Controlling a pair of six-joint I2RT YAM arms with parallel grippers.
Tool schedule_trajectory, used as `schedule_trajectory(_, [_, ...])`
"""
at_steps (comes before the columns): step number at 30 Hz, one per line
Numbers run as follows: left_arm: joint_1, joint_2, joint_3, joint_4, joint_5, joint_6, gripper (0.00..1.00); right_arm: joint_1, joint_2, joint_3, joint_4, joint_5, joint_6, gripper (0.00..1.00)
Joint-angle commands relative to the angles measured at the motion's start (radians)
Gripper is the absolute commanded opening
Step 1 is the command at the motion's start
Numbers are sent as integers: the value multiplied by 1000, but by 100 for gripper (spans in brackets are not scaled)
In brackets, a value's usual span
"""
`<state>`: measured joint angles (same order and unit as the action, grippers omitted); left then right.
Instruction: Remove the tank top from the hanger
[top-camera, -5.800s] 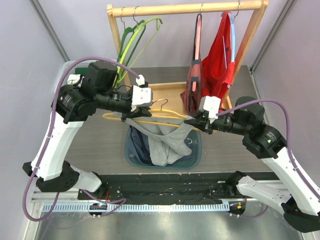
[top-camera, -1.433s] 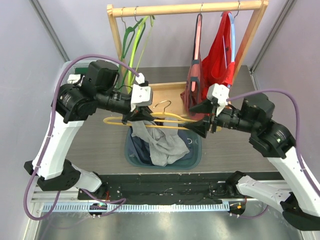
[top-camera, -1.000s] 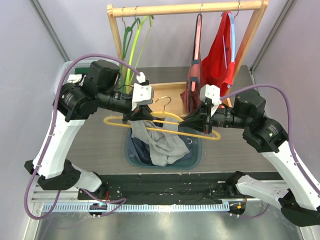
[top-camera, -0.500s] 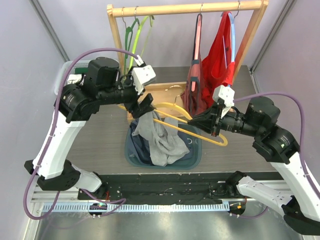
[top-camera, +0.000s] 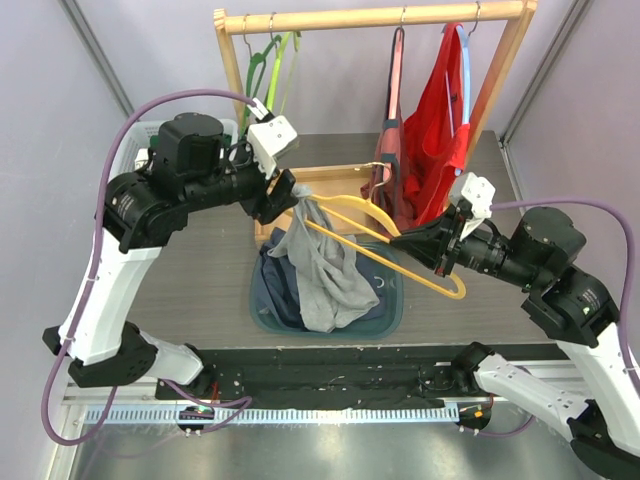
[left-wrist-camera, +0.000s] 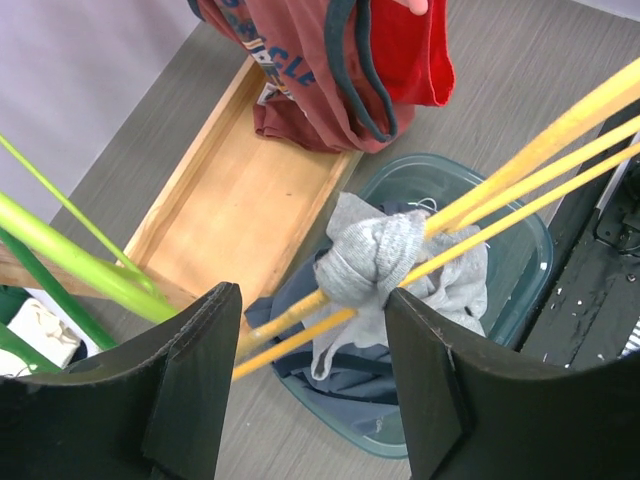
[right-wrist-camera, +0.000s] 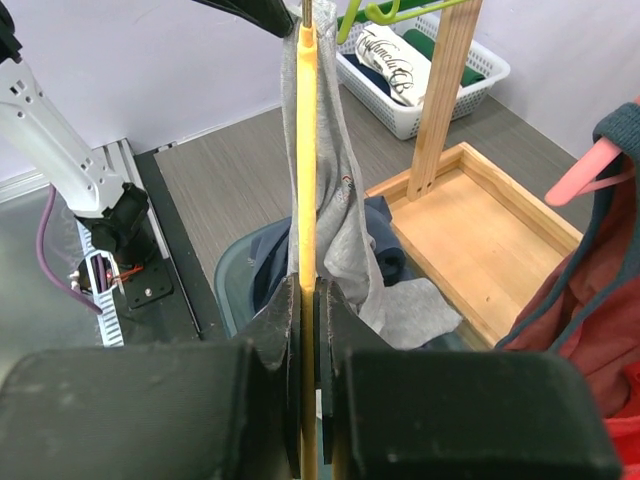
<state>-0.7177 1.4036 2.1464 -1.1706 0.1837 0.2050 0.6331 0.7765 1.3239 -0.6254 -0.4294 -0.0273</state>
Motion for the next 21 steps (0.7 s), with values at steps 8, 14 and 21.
schedule_trajectory(8, [6, -18, 7, 19, 62, -21, 76, 4, 17, 21, 23, 81, 1, 1])
schedule_trajectory(14, [6, -41, -89, 31, 132, -62, 77, 4, 23, 27, 32, 103, -2, 1])
schedule_trajectory(21, [-3, -58, -247, 98, 77, -144, 66, 4, 32, 28, 64, 75, 18, 1])
